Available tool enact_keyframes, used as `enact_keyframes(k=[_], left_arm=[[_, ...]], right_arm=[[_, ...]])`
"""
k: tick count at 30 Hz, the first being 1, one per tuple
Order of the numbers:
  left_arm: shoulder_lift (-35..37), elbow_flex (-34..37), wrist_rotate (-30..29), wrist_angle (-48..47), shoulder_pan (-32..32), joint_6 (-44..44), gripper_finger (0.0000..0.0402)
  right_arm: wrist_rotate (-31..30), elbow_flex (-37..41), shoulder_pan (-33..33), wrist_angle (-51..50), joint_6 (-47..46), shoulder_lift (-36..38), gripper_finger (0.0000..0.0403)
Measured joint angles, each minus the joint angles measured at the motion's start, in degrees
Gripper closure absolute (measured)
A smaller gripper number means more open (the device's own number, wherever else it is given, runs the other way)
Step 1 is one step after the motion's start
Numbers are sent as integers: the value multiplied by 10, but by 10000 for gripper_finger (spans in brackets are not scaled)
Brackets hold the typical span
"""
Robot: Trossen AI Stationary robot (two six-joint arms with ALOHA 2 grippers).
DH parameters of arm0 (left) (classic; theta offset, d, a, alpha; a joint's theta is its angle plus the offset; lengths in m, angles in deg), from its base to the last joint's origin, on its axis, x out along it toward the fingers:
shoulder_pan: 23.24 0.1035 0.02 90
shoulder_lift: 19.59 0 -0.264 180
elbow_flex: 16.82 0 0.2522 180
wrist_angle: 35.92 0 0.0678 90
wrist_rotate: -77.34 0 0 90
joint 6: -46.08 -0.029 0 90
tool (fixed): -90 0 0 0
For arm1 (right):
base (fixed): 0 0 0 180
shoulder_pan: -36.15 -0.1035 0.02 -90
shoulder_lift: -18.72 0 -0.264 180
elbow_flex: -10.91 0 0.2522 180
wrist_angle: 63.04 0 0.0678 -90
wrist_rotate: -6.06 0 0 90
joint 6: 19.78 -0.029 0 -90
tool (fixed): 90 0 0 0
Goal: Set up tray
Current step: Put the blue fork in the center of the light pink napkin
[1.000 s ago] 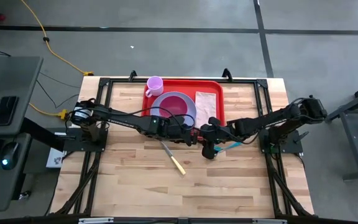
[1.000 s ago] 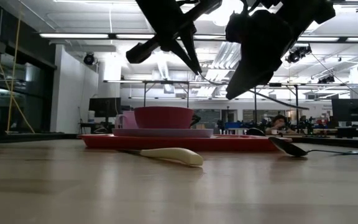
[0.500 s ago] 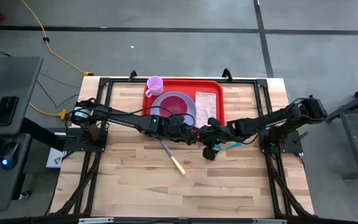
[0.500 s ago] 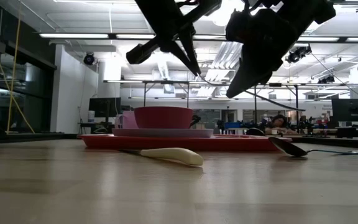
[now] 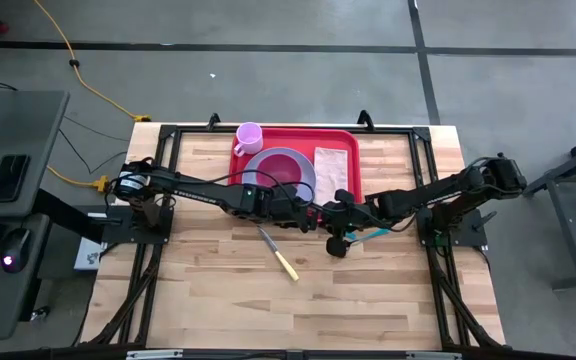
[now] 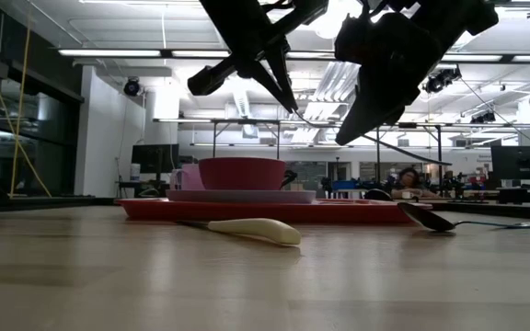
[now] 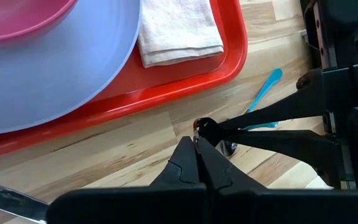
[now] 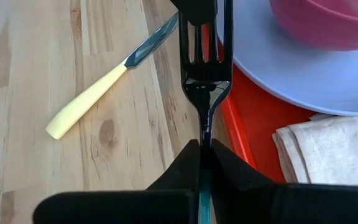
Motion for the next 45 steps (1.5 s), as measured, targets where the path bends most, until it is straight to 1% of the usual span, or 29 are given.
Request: enact_keyframes(k=[10, 14, 21, 28, 32, 39, 45], left_arm=[[0, 0, 0, 3, 0, 0, 391], [0, 0, 0, 5, 0, 0, 381], [0, 0, -6, 11, 0, 0, 381], [1, 0, -12, 16, 0, 0, 344], [1, 0, -14, 16, 0, 0, 333], [1, 0, -17, 15, 0, 0, 339], [1, 0, -36, 14, 0, 0, 339]], right_arm=[[-1, 0, 0, -2, -2, 0, 402], [-1, 0, 0, -3, -2, 0, 402], [-6, 0, 0, -5, -2, 0, 402], [-8, 1, 0, -13, -3, 0, 403], [-8, 2, 1, -15, -5, 0, 403], [-5, 2, 8, -19, -6, 0, 403], [1, 1, 20, -26, -7, 0, 403]])
